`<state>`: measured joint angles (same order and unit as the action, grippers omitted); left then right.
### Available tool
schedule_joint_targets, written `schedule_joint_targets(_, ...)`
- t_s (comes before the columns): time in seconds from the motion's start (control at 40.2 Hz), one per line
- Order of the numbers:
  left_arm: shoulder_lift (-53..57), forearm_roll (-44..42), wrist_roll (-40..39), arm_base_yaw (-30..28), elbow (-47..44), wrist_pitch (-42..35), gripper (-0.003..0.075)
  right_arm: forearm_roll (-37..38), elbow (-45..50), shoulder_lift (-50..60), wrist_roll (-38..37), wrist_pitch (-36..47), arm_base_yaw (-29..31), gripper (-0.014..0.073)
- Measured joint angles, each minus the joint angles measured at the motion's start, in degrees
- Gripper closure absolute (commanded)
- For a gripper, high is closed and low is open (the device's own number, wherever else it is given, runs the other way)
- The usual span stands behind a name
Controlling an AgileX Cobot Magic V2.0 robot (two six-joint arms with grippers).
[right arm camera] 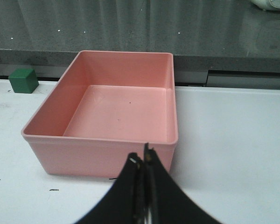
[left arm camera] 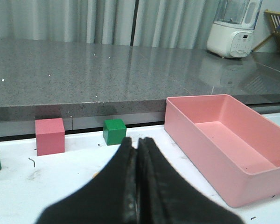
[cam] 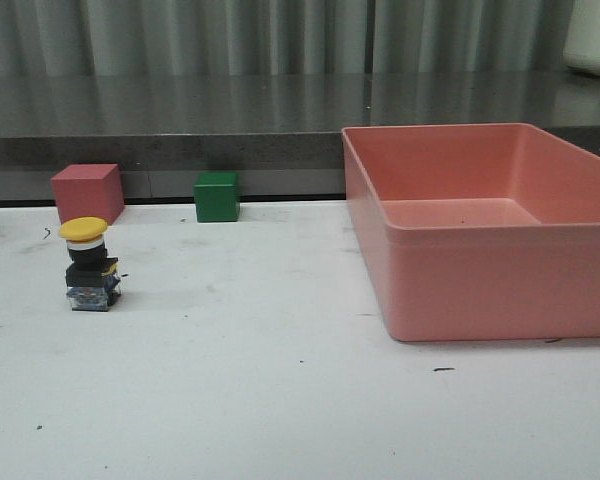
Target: Place and stand button with both arms
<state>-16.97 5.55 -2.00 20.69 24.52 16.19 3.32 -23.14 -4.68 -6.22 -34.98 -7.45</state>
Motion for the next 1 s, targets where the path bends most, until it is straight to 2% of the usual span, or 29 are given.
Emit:
schedule_joint_targets(0.124, 3.09, -0.89, -0.92, -2.12, -3.06, -0.52, 0.074, 0.0, 0.0, 0.0, 0.0, 0.0, 0.0, 0.0662)
schedule_joint_targets(0.373, 13.5, -1.22, -1.26, -14.16, -12.53, -1.11, 0.074, 0.0, 0.0, 0.0, 0.0, 0.0, 0.0, 0.0662)
schedule_joint_targets(0.523, 17.14, -1.22, -1.26, -19.43, -18.23, -1.53, 0.074, 0.0, 0.0, 0.0, 0.0, 0.0, 0.0, 0.0662)
schedule_joint_targets(0.746, 17.14, -1.22, -1.26, -20.78, -24.69, -4.84, 0.074, 0.0, 0.0, 0.0, 0.0, 0.0, 0.0, 0.0662)
schedule_joint_targets(0.995, 17.14, -1.22, -1.26, -20.78, -25.05, -8.41, 0.074, 0.0, 0.0, 0.0, 0.0, 0.0, 0.0, 0.0662)
